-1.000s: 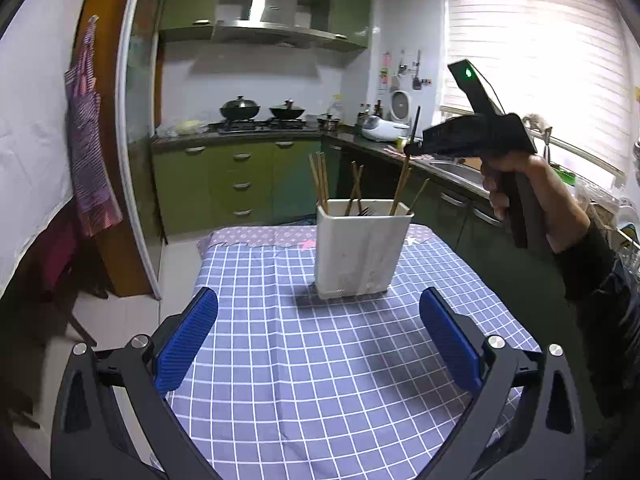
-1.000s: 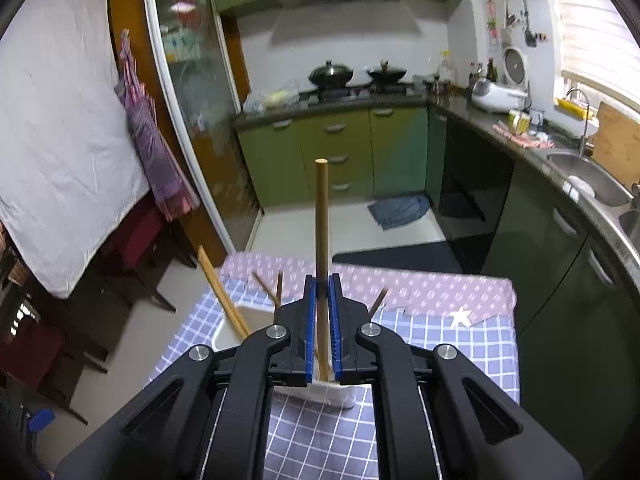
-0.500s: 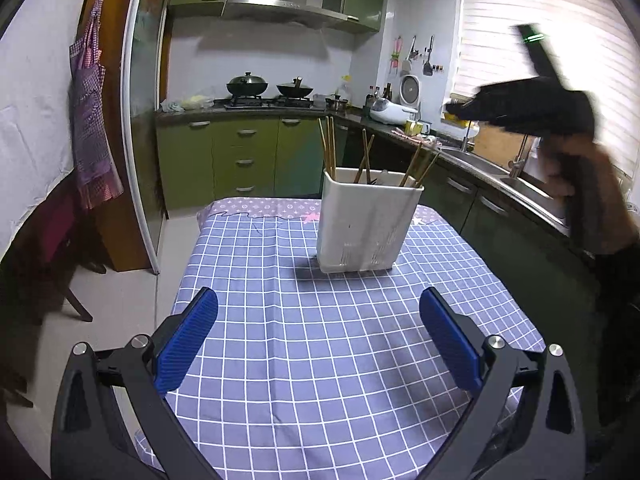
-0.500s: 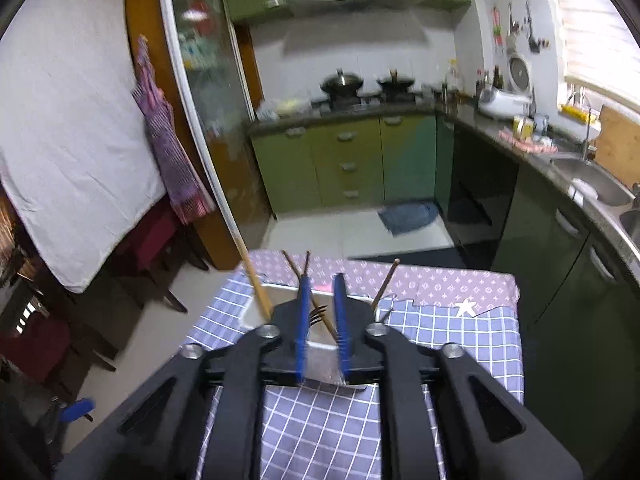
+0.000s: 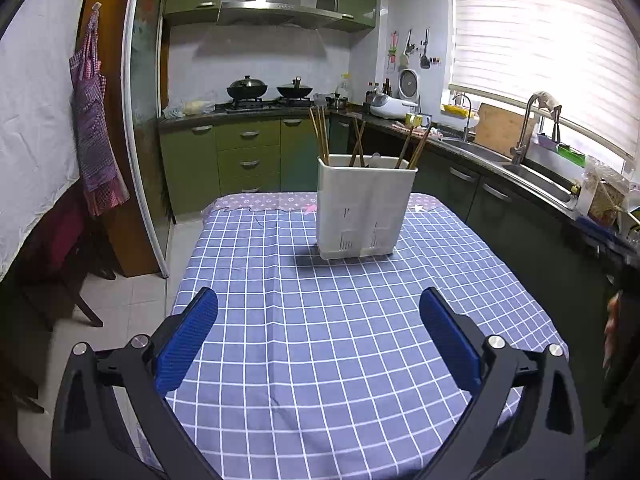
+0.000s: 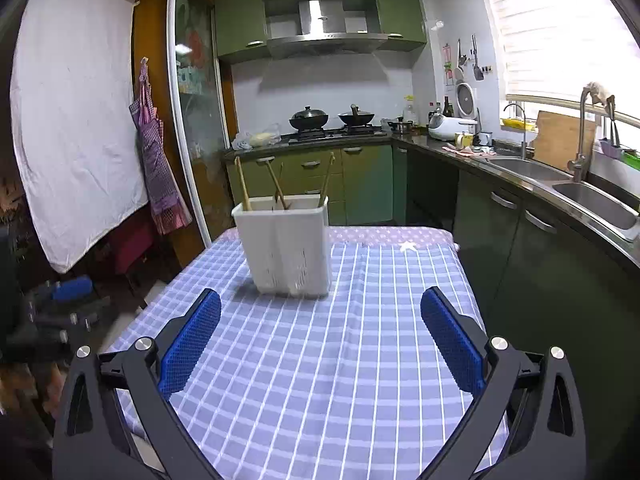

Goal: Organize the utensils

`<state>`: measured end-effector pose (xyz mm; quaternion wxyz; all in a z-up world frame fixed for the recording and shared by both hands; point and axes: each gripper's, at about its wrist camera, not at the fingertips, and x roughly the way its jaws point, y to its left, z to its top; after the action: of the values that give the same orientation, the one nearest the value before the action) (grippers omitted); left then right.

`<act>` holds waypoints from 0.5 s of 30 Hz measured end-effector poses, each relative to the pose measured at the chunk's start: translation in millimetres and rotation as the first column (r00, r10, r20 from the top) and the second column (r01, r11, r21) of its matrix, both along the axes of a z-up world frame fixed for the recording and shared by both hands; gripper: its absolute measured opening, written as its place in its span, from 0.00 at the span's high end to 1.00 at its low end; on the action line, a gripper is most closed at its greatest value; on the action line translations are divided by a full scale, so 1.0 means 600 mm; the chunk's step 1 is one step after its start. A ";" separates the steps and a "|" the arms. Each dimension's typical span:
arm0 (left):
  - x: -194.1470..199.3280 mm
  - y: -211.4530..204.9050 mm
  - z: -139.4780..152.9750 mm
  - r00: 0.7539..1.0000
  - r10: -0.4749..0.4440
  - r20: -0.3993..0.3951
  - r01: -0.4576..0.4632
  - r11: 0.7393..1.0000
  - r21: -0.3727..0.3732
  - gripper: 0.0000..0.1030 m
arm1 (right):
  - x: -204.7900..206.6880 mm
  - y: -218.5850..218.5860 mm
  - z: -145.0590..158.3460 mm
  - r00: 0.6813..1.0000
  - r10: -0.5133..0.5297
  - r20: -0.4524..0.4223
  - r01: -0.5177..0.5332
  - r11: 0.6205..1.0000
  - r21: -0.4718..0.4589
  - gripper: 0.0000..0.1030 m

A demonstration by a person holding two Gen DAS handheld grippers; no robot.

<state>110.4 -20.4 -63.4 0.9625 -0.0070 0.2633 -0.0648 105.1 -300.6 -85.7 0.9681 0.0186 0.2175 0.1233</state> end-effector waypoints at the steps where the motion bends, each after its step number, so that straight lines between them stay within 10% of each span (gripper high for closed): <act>1: -0.008 0.000 0.004 1.000 0.007 0.010 -0.007 1.000 0.005 0.07 | -0.016 -0.003 0.001 1.000 -0.008 0.011 0.008 1.000 -0.002 0.04; 15: -0.125 0.009 0.026 0.997 0.039 0.073 -0.040 0.999 0.008 0.07 | -0.178 -0.008 0.029 0.998 -0.022 0.067 0.021 1.000 0.017 0.04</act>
<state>35.2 -15.0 -47.7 0.9726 -0.0054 0.2279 -0.0447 -1.9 -305.3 -68.5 0.9759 0.0244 0.1837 0.1153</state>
